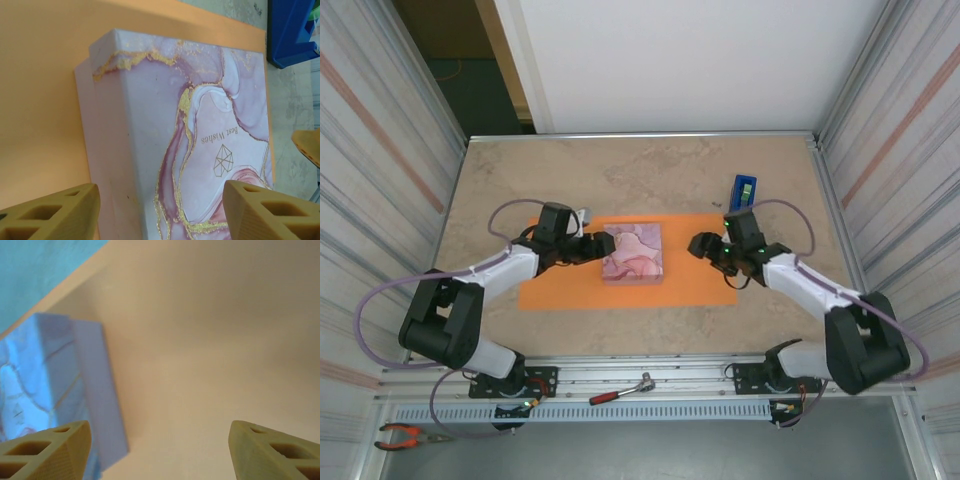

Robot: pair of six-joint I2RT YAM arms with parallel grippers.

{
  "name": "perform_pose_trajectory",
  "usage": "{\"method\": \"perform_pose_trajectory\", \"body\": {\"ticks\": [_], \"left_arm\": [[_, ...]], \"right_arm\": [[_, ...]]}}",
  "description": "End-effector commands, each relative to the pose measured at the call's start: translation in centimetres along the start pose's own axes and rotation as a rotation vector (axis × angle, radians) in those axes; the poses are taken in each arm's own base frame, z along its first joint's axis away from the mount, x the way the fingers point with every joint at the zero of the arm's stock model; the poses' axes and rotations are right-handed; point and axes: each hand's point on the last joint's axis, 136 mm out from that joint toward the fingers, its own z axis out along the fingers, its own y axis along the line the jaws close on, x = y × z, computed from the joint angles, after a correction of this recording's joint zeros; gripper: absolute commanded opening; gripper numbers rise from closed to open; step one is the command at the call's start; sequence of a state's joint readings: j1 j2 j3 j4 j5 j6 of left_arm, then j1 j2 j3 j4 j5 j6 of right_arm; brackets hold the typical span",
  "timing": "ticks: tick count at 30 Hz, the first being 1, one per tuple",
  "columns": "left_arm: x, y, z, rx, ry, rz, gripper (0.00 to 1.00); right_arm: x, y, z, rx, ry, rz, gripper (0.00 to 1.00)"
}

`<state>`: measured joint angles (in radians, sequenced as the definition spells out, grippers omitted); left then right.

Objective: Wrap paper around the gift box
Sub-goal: First fold the wrapping paper around the gift box.

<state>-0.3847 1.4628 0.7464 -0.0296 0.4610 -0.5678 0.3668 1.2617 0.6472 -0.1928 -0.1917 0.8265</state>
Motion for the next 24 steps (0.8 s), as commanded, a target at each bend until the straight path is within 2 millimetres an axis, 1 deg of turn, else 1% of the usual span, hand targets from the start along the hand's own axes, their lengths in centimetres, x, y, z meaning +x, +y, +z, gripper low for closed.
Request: {"method": "perform_pose_trajectory", "body": {"ticks": [1,4,7,11,20,24], "left_arm": [[-1.2,-0.7,-0.2,0.011,-0.016,0.032,0.66],[-1.1,-1.2,-0.1,0.025,-0.014,0.035,0.66],[-1.0,-1.7,0.0,0.035,-0.010,0.045,0.66],[-0.9,-1.9,0.1,0.035,-0.008,0.045,0.66],[-0.6,-2.0,-0.3,0.040,-0.013,0.040,0.66],[-0.5,-2.1,-0.1,0.047,-0.008,0.039,0.66]], "right_arm": [[1.5,-5.3,-1.2,0.131,0.021,0.047,0.72],[2.0,-7.1,-2.2,0.133,0.026,0.084,0.72],[2.5,-8.0,-2.7,0.149,0.041,0.087,0.73],[3.3,-8.2,-2.4,0.157,0.081,0.081,0.73],[4.9,-9.6,-1.6,0.212,0.125,0.063,0.72],[5.4,-9.6,-1.2,0.231,0.134,0.042,0.72]]}}
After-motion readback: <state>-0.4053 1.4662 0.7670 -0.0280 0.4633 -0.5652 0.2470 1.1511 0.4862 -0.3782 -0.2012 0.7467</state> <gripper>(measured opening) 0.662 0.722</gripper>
